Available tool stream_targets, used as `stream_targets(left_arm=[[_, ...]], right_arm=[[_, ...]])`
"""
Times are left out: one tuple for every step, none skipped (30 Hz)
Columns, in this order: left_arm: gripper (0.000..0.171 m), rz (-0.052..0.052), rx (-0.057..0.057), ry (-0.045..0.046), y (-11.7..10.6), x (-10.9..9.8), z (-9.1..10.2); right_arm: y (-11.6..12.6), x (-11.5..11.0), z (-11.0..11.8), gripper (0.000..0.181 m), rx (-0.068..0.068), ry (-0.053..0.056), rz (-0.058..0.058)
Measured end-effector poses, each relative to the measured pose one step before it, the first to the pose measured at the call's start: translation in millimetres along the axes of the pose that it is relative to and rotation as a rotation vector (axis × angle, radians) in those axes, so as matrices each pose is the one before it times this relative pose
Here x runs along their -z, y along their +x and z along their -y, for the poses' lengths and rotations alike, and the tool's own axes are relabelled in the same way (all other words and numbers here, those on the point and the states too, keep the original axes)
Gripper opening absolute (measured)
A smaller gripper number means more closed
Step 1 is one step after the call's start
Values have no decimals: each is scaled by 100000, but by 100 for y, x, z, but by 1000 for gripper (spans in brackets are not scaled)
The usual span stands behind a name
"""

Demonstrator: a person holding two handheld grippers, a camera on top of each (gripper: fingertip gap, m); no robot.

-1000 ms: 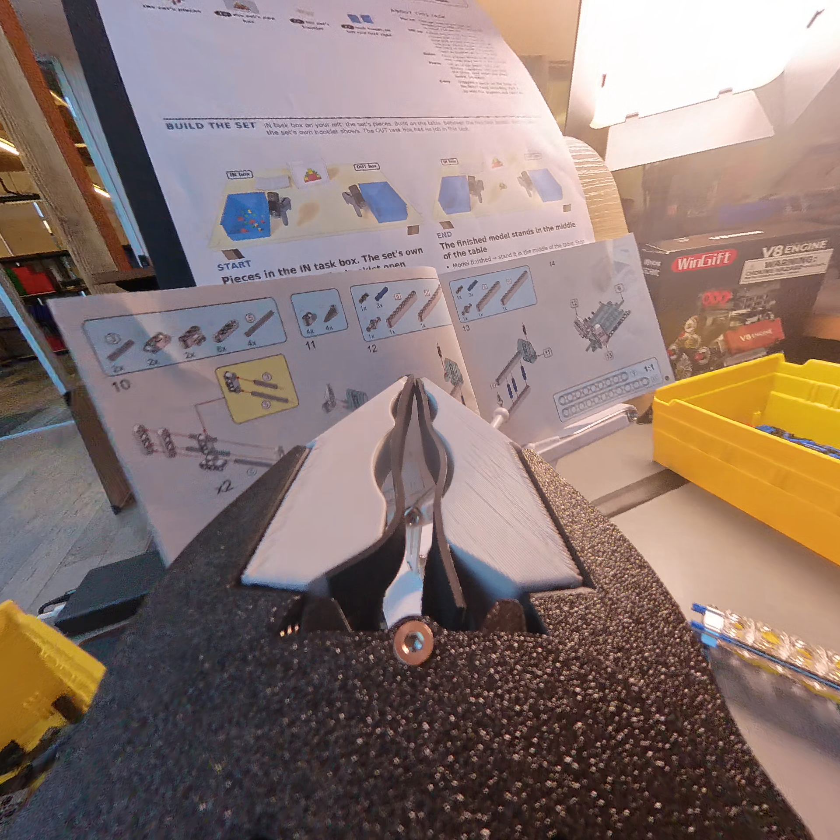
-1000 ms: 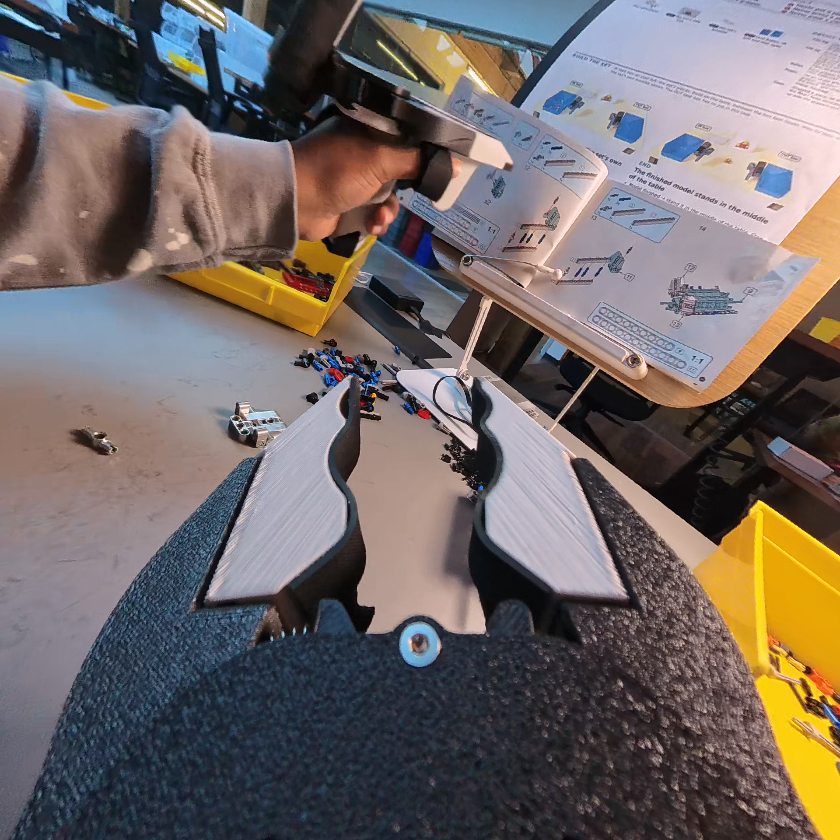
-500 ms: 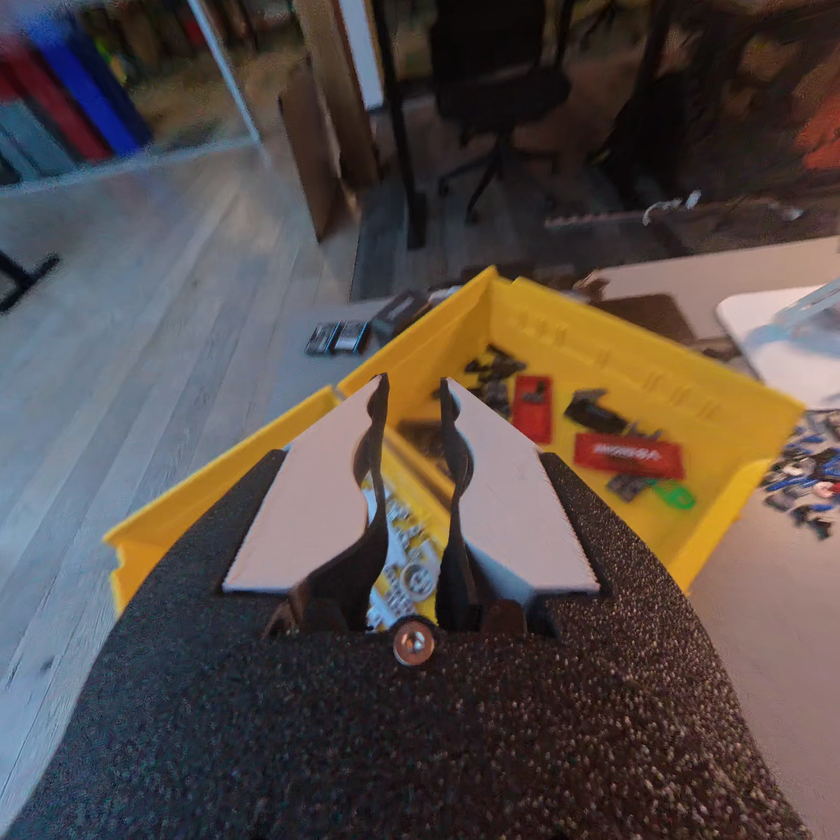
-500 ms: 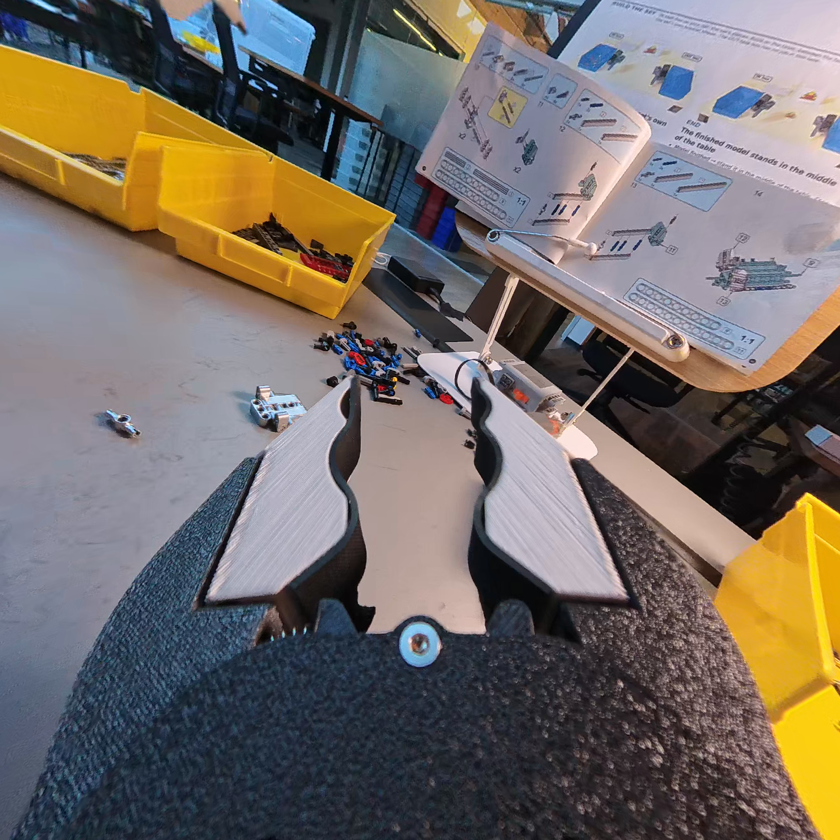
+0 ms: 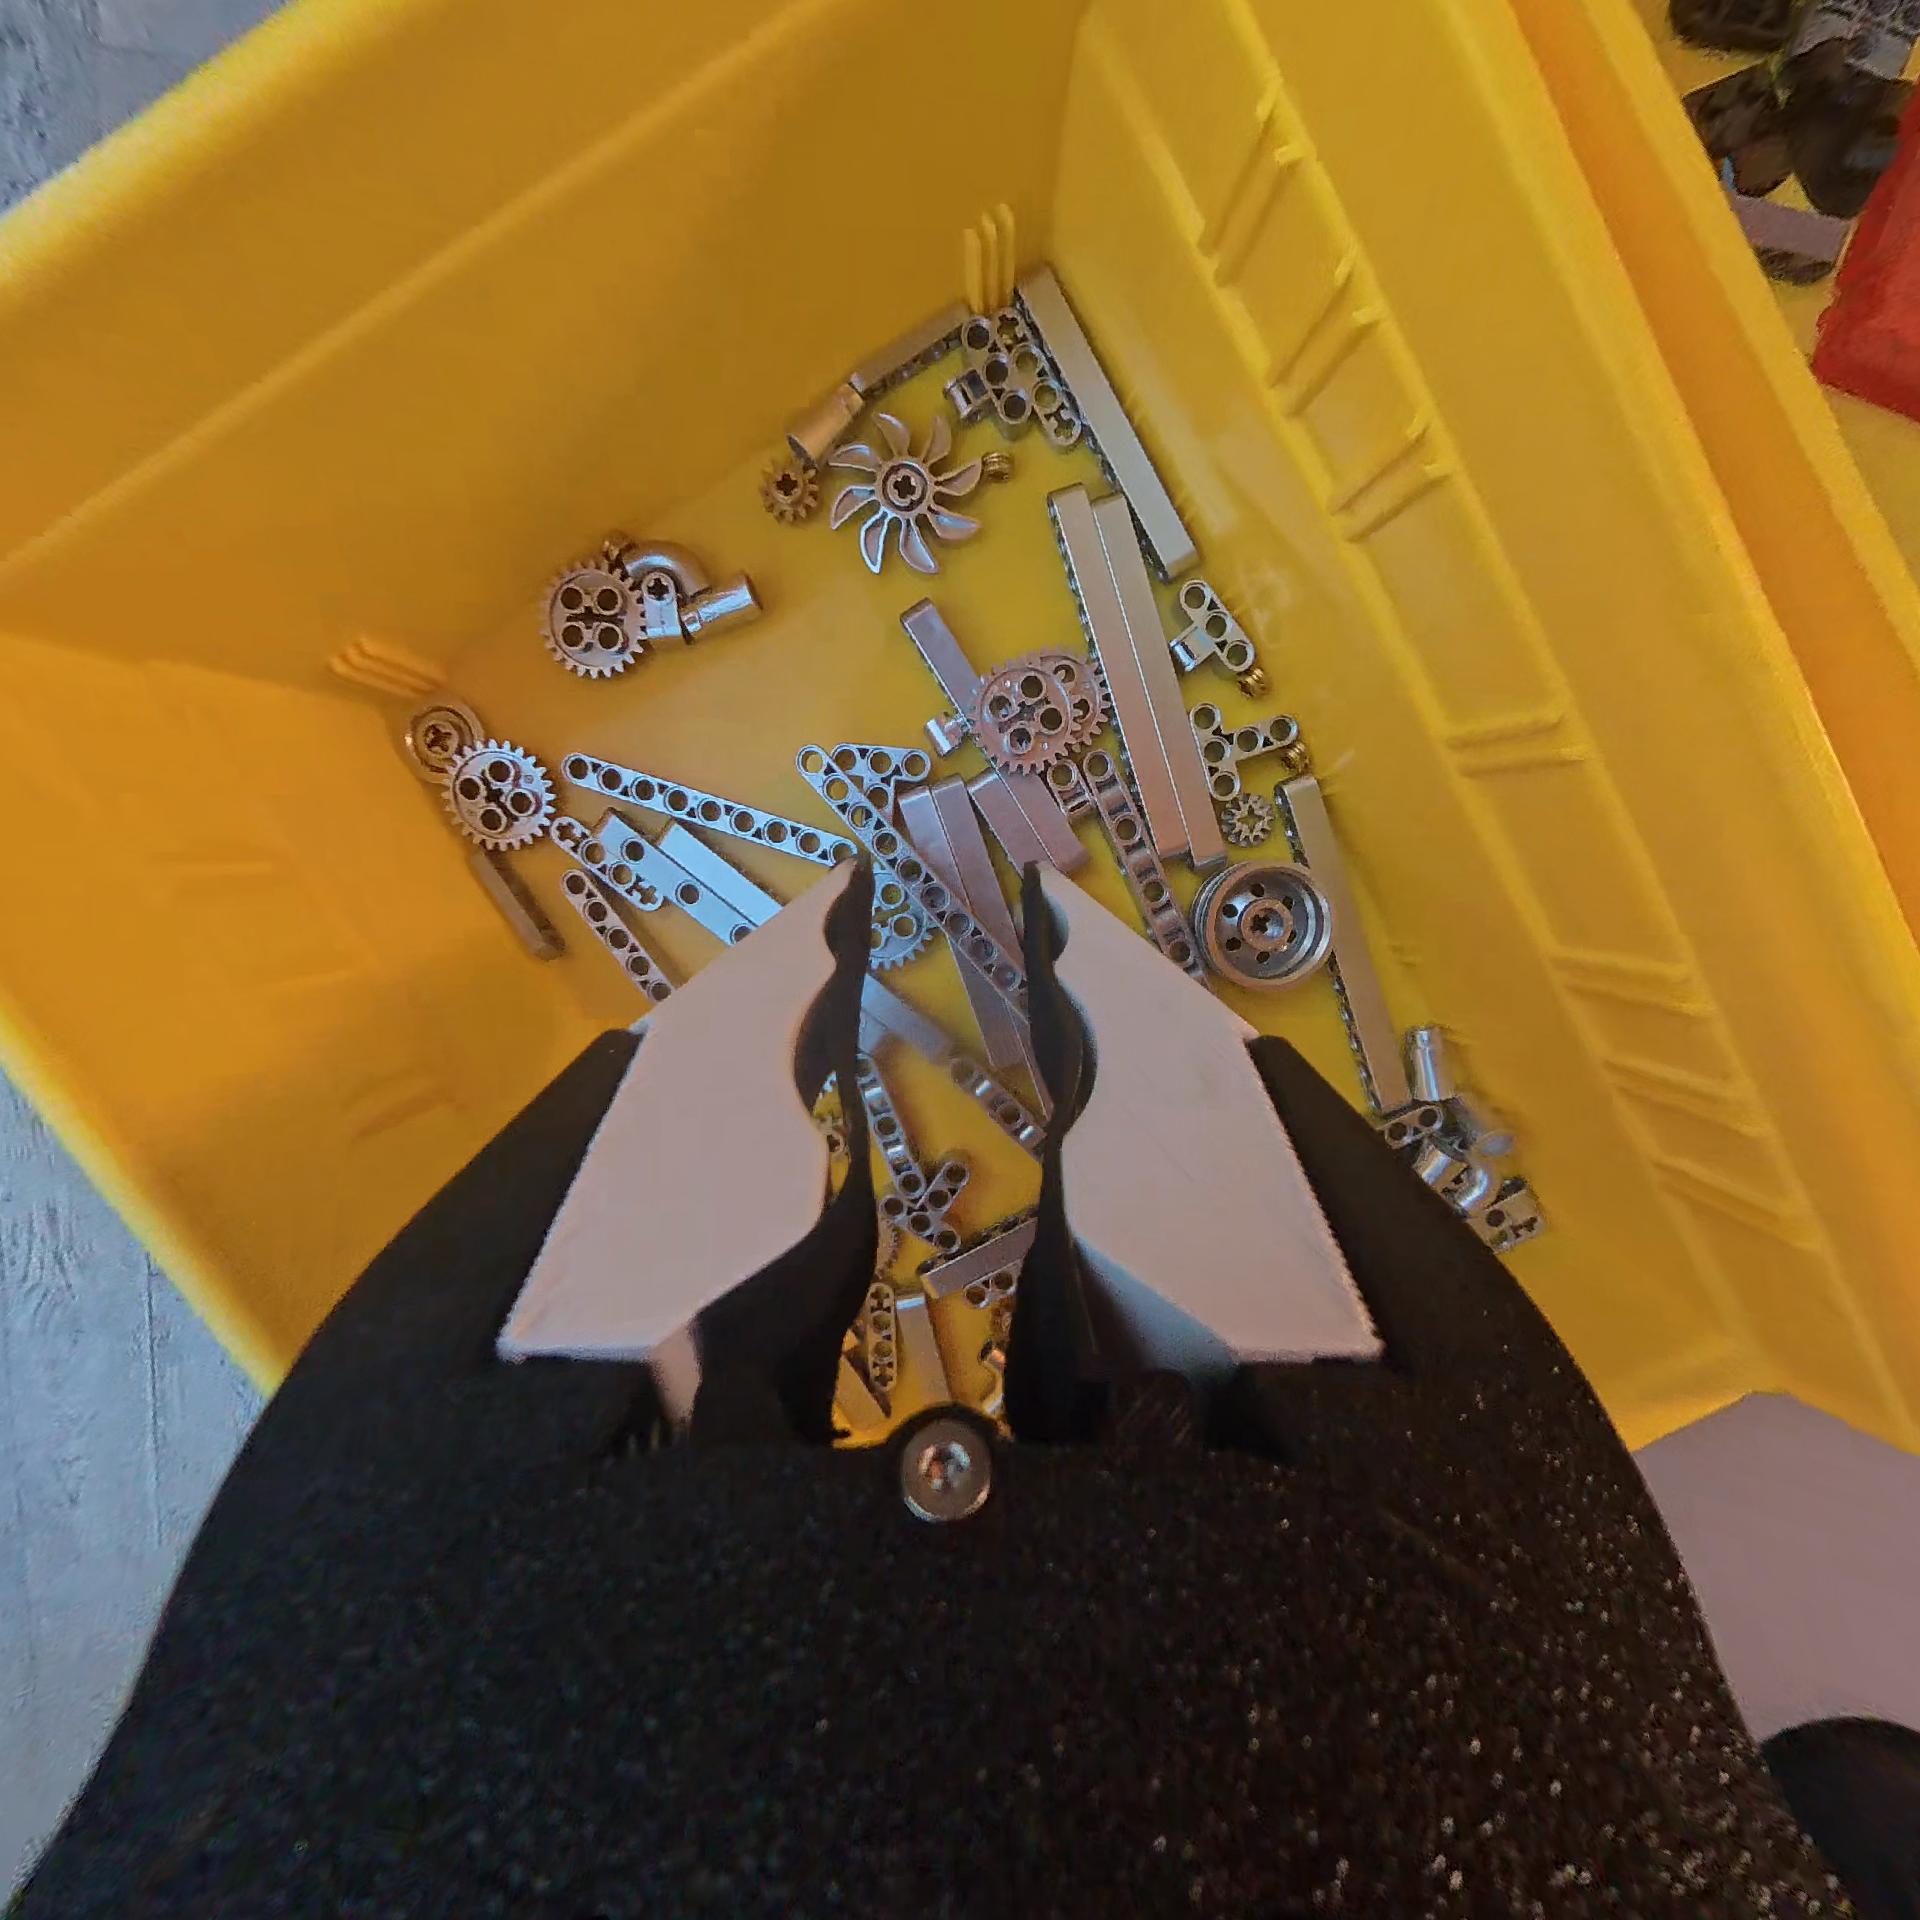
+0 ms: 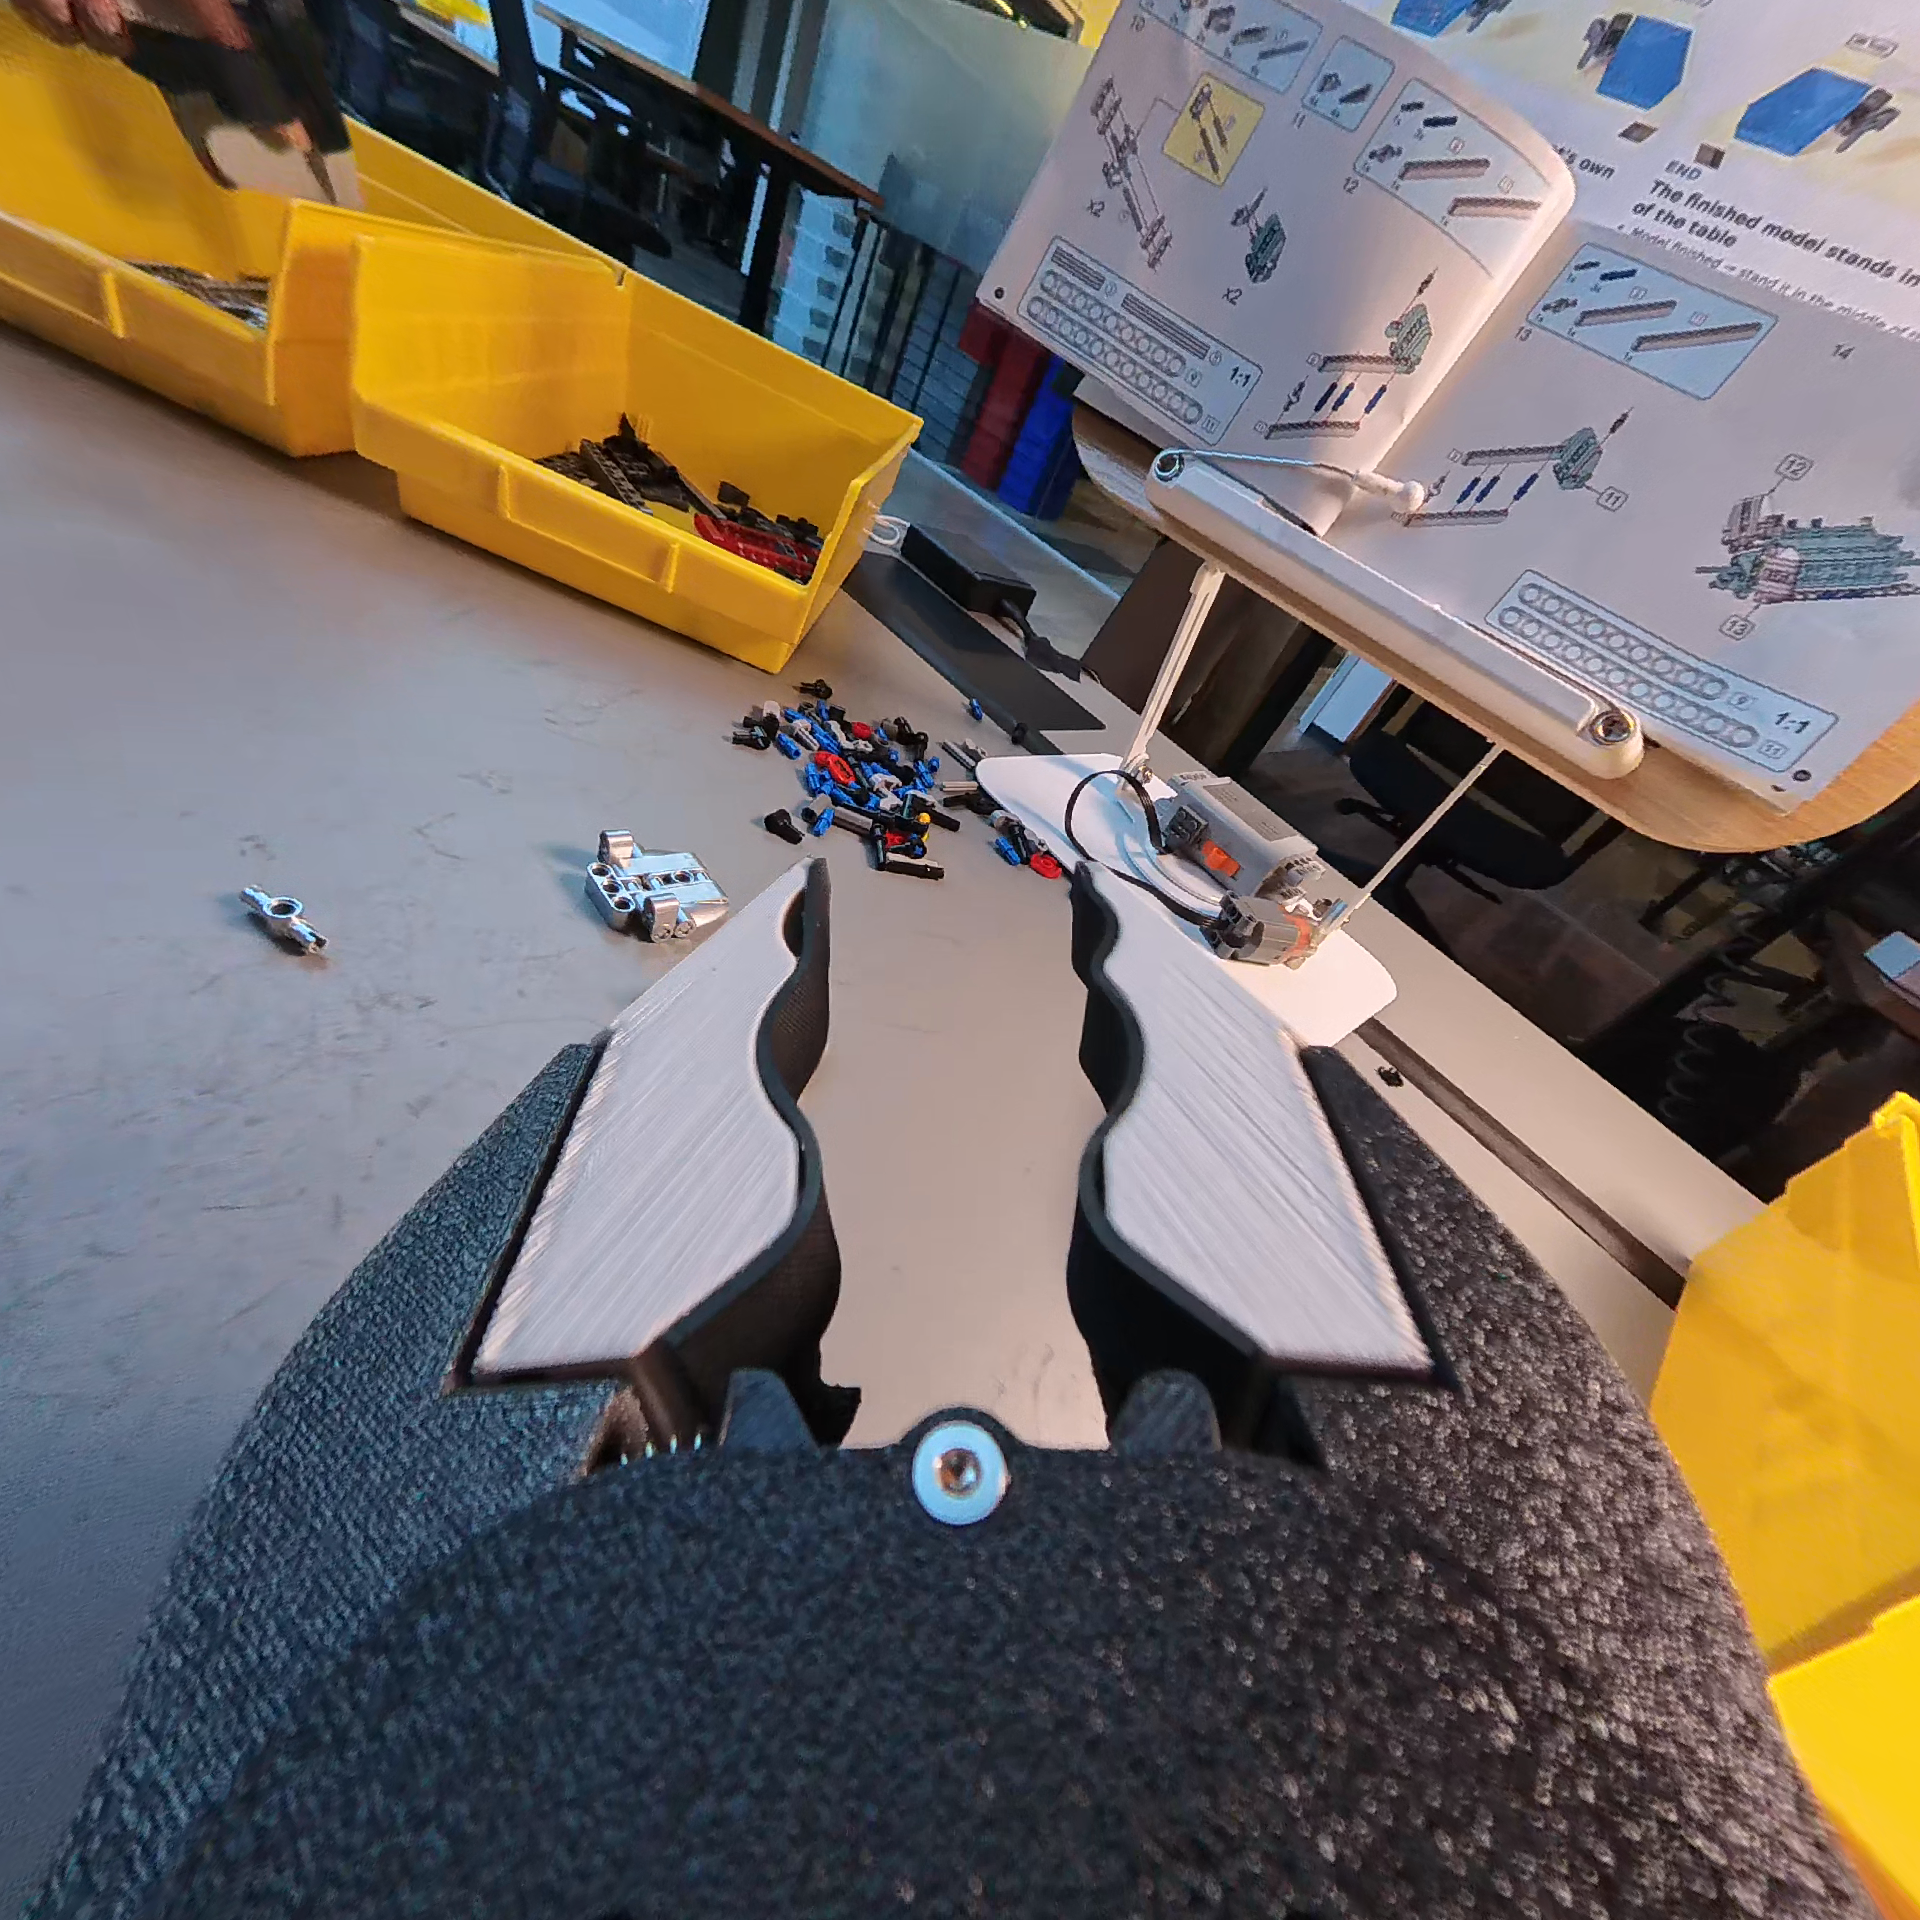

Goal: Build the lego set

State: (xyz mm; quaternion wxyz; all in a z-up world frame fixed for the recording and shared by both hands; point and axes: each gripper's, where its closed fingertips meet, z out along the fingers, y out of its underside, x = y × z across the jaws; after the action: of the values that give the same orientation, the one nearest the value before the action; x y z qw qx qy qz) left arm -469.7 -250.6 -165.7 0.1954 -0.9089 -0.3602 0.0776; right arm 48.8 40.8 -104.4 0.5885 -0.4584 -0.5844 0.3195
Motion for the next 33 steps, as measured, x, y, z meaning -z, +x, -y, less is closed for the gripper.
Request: stream_targets(left_arm=[[27, 279, 96, -1810, -7, -427, -137], [27, 423, -274, -2669, -1, -446, -303], [27, 362, -626, -3186, 28, -441, -401], [27, 745, -821, -2752, -22, -381, -360], [27, 1277, -899, -2027, -97, -276, -266], [26, 609, -1070, -1449, 7, -178, -184], [24, -377, -1112, -1317, 179, -147, -184], [22, -292, -1398, -1176, 181, -122, -168], [16, 187, -2355, -1200, 140, -109, -190], [10, 517, -3130, -1193, 125, -84, -176], [7, 918, -2990, -577, 68, -16, -57], [6, 1373, -2705, -220, -21, 77, 33], [6, 1441, -2430, -653, -47, 102, -35], [6, 1362, -2143, -509, -56, 112, -5], [6, 1373, -2344, 200, -70, 153, 84], [6, 1006, -2365, 464, -11, 193, 115], [5, 181, -2348, 195, 120, 213, 51], [6, -123, -2683, -272, 197, 213, -43], [5, 69, -3320, -518, 215, 171, -106], [6, 418, -3823, -355, 202, 143, -123], [6, 730, -3479, -607, 144, 131, -178], [6, 1479, -2541, -777, -8, 114, -199], [6, 641, -2498, -421, 95, 132, -165], [6, -988, -2881, 18, 358, 131, -125], [6, -835, -2616, -139, 318, 101, -167], [6, 40, -1932, -1126, 164, 85, -287], [6, -276, -1952, -1379, 192, 69, -335], [6, -1356, -1938, -1180, 354, 46, -325], [6, -1891, -1637, -1246, 433, 32, -335], [6, -1292, -1937, -925, 340, 2, -286], [6, -1763, -2981, -306, 448, 15, -191], [6, -2351, -3336, -437, 578, 0, -237], [6, -1433, -2322, -1164, 423, -17, -302]], right_arm=[[59, 23, 12, 45, 168, -21, -262], [62, 28, 24, 45, 72, 37, -230], [64, 22, 23, 45, -71, 82, -189], [37, 10, 9, 45, -148, 65, -1], [30, 2, -4, 45, -118, 25, 27], [4, 5, -7, 45, -21, 14, 101], [-14, -11, -14, 45, 3, -17, 131], [-16, -10, -5, 45, -39, -23, 154], [-15, -12, -19, 45, -62, -26, 172], [-27, -17, -20, 45, -43, -76, 192], [-24, -19, -27, 45, -8, -60, 161], [-18, -17, -32, 45, 17, -96, 128], [-13, -23, -38, 45, -20, -145, 65], [-5, -13, -58, 45, -28, -188, 52], [10, -22, -57, 45, 14, -193, -39], [4, -12, -54, 45, 1, -184, -60], [17, -14, -62, 45, -50, -191, -52], [16, -13, -40, 45, 11, -150, -117], [16, -17, -13, 44, 59, -53, -128], [5, -6, -16, 44, 4, -64, -68], [7, -16, -23, 44, -2, -97, -28], [-19, -22, -26, 44, 44, -119, 10], [-14, -30, -27, 44, 107, -142, 0], [-25, -17, -22, 44, 191, -142, 1], [-34, -26, -13, 44, 228, -119, 7], [-31, -17, -25, 44, 237, -132, -29], [-20, -18, -19, 44, 204, -124, -32], [-22, -18, -18, 44, 196, -122, -21], [-25, -17, -20, 44, 163, -138, -15], [-6, -9, -14, 44, 156, -119, -52], [-22, -11, -14, 44, 163, -81, -29], [-29, -19, -15, 44, 164, -101, 14], [-19, -10, -16, 44, 188, -92, -41]])
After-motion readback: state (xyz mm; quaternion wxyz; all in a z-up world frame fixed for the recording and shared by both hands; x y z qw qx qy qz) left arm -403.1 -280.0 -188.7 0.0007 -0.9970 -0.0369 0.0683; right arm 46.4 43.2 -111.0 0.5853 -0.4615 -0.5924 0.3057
